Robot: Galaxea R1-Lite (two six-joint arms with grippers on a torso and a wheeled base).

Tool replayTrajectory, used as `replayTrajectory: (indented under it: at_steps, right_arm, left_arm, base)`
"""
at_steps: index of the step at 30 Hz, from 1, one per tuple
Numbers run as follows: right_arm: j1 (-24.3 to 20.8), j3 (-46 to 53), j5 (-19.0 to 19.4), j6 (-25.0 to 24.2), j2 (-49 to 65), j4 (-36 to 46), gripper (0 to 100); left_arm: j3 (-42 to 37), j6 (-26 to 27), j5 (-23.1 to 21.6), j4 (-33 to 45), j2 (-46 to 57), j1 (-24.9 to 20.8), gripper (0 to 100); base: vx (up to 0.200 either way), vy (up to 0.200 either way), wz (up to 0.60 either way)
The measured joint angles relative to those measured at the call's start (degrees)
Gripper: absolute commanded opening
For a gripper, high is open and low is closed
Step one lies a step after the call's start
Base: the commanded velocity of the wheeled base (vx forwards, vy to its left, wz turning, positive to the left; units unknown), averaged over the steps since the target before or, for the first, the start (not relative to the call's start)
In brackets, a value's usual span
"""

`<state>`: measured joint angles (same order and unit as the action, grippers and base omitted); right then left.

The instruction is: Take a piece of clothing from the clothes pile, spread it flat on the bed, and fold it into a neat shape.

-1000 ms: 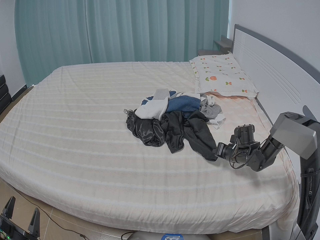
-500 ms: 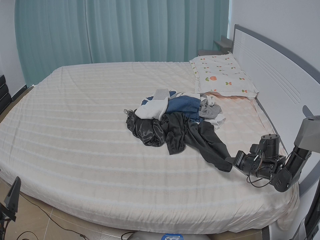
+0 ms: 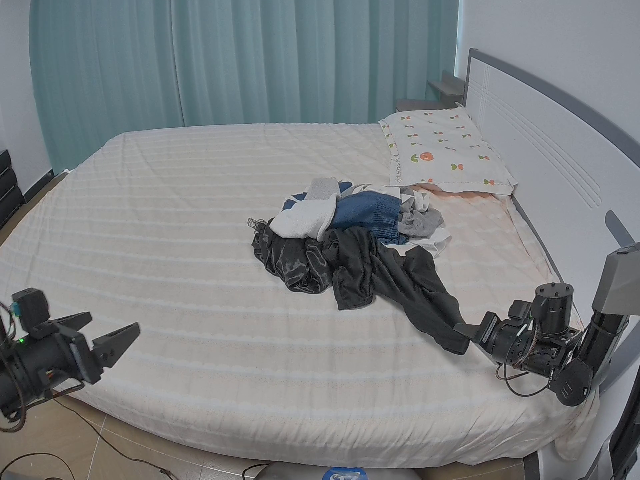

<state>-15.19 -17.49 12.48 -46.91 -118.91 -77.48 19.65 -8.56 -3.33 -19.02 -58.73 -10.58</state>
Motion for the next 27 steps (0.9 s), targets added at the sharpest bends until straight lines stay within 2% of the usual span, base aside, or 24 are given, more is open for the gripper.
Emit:
replayTrajectory:
  at_steps: [7,13,20,27]
  right_arm:
    - [-0.27,1.65,-0.04,-1.34,-2.58,-5.4,0]
    - [-0.11,2.67,-0.04,-2.05,-4.19,-8.35,0]
    - [-0.07,4.16,-0.01,-2.66,-3.94,-10.64,0]
    - [-0.22,5.92,-0.17,-2.96,-1.68,-11.5,0]
  left_arm:
    - [6.53,-7.97,-0.01,-5.56,-19.38,-4.4,100]
    - [16.29,-15.17,-0.01,-8.42,-36.66,-7.47,100]
    - [33.1,-23.82,-0.09,-10.44,-56.04,-11.17,100]
    - [48.73,-27.71,-0.74,-9.06,-69.82,-13.84,100]
  base:
    - [0.0,0.0,0.0]
    - [0.0,0.0,0.0]
    - [0.0,0.0,0.0]
    - [0.0,0.0,0.0]
